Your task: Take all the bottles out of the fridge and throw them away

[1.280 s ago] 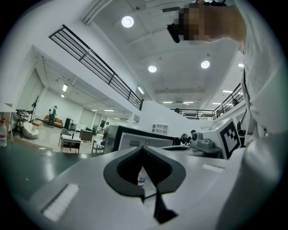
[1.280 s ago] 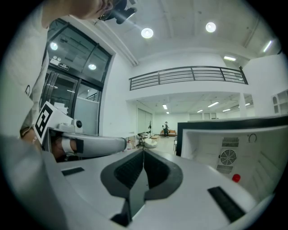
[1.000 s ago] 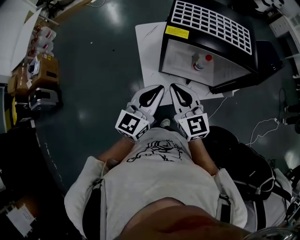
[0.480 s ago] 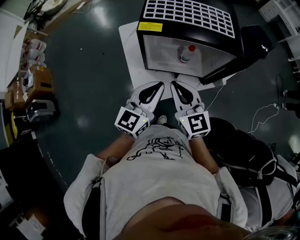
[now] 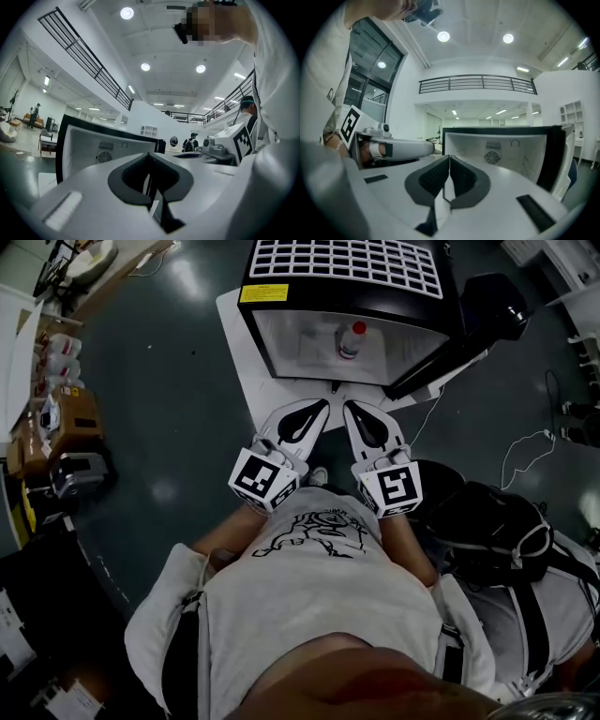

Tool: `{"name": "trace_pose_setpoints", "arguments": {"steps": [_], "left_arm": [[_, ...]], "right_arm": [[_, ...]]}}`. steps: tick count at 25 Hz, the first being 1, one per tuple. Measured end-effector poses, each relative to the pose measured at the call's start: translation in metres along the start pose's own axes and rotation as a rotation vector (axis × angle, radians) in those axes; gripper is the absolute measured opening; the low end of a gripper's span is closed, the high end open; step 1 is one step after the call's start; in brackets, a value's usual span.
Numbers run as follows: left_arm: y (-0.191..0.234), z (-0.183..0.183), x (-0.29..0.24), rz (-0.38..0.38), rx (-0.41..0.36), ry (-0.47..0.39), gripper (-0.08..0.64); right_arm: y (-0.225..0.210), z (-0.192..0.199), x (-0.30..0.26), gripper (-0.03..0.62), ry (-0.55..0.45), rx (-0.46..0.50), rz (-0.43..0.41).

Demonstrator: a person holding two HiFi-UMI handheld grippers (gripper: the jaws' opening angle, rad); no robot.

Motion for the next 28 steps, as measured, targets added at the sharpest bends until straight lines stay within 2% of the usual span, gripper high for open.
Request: {"name": "trace_pose_setpoints", "arguments": {"steps": [14, 28], "left_arm": [[-0.015, 0.008, -0.023, 0.023, 0.011, 0.024, 0.009], [0.001, 0.009, -0.022, 0.074, 0.007, 0.039, 0.009]], "right_arm": [[-0.029, 0.01, 0.021, 0.011, -0.013, -0.029, 0.064], [-0.017, 0.013, 0.014, 0.011, -0.011, -0.056, 0.121]]}}
Point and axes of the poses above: the fingertips, and each gripper's own axes: x backward along the fingers, y to its left, z out of its underside, the point moved 10 cm from there along x, backward along the fingers, and after that the axes turned 7 degrees about -x, right-handed, at the moved point
